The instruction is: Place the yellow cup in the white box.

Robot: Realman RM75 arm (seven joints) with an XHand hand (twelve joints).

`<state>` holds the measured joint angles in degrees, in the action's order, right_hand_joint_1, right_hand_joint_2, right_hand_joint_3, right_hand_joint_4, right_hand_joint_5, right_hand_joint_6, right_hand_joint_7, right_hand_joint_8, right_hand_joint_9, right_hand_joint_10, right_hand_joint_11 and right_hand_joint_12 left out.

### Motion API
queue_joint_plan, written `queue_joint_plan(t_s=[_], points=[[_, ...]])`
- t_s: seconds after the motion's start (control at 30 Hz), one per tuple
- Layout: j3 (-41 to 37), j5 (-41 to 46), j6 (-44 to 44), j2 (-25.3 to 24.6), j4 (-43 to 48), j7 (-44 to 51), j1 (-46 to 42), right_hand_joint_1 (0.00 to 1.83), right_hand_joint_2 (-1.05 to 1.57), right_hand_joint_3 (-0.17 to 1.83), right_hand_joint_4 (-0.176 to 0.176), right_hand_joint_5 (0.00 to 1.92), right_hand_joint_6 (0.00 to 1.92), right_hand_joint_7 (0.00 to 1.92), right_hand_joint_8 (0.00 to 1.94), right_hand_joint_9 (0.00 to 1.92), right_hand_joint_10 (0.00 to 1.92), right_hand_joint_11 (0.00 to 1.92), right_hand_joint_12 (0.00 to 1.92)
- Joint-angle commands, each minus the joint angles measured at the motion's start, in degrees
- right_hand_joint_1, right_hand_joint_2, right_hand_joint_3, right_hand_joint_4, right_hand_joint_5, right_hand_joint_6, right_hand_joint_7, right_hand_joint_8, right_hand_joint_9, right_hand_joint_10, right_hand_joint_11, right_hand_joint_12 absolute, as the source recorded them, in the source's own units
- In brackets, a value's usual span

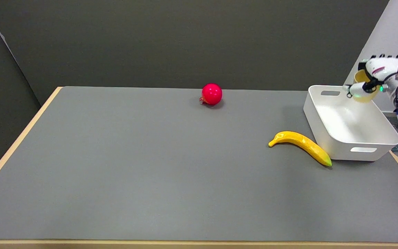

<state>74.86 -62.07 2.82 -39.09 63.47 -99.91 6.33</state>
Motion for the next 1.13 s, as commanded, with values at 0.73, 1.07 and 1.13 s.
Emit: queue_joint_plan(t_s=[0.73, 1.07, 1.13], points=[[4.55, -1.93, 5.43, -5.96, 18.81, -8.15, -3.91, 0.36, 0.67, 0.67, 0.067, 0.00, 0.00, 0.00, 0.00, 0.00, 0.00, 0.00, 0.00], [30.63, -21.04, 13.03, -11.32, 38.95, -8.45, 2.82, 0.24, 0.70, 0.77, 0.056, 0.00, 0.00, 0.00, 0.00, 0.00, 0.00, 0.00, 0.02], [36.73, -25.45, 14.08, -12.57, 40.00, -9.21, 4.12, 0.19, 0.62, 0.93, 0.054, 0.00, 0.00, 0.00, 0.00, 0.00, 0.00, 0.00, 0.14]])
